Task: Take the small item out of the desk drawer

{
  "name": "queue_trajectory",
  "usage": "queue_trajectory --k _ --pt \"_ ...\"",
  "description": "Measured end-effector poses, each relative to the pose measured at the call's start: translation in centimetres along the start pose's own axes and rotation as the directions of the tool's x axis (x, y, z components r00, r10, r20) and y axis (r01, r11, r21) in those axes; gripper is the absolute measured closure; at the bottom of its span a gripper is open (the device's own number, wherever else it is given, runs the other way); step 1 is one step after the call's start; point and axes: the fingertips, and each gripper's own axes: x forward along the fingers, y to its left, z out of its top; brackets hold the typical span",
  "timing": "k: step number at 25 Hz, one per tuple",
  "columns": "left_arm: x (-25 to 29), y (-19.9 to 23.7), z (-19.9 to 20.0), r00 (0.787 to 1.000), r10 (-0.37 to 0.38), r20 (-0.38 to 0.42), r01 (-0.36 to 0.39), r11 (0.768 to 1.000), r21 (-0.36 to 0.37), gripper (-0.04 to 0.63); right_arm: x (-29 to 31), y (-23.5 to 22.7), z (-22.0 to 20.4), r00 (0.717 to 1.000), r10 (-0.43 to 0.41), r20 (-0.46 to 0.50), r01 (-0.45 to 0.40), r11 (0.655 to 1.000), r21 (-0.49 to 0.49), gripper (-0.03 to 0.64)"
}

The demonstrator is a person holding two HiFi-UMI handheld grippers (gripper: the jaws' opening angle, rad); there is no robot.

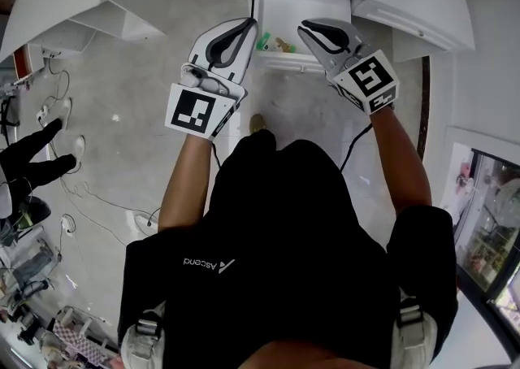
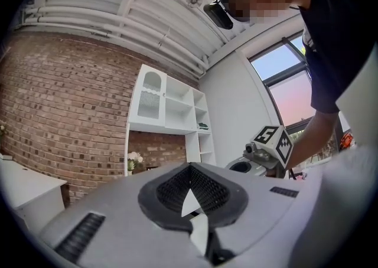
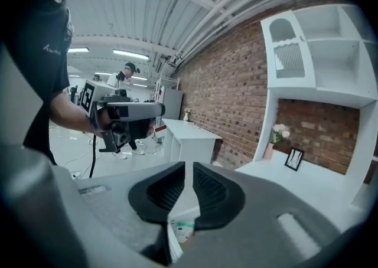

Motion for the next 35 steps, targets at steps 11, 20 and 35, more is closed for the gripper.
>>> queue_trajectory --k 11,20,35 --pt "2.6 4.7 -3.5 0.999 0.024 -0.045 -0.025 0.999 -0.031 0.597 7.8 -2.4 -8.5 0.943 0.171 -0.284 -0.171 0.985 0.023 0.485" --pt "5.7 7.5 -6.0 0.997 0.052 -0.059 -0.054 0.998 -0.022 0.597 12.6 -2.5 -15.8 0.816 0.359 -0.452 -0.360 0.929 0.086 0.396" --pt "9.3 13.0 -7.6 0.993 0.098 -0.073 -0.101 0.994 -0.036 0.597 19.1 -1.8 -26.8 0.582 0.482 -0.655 -0.509 0.844 0.169 0.311"
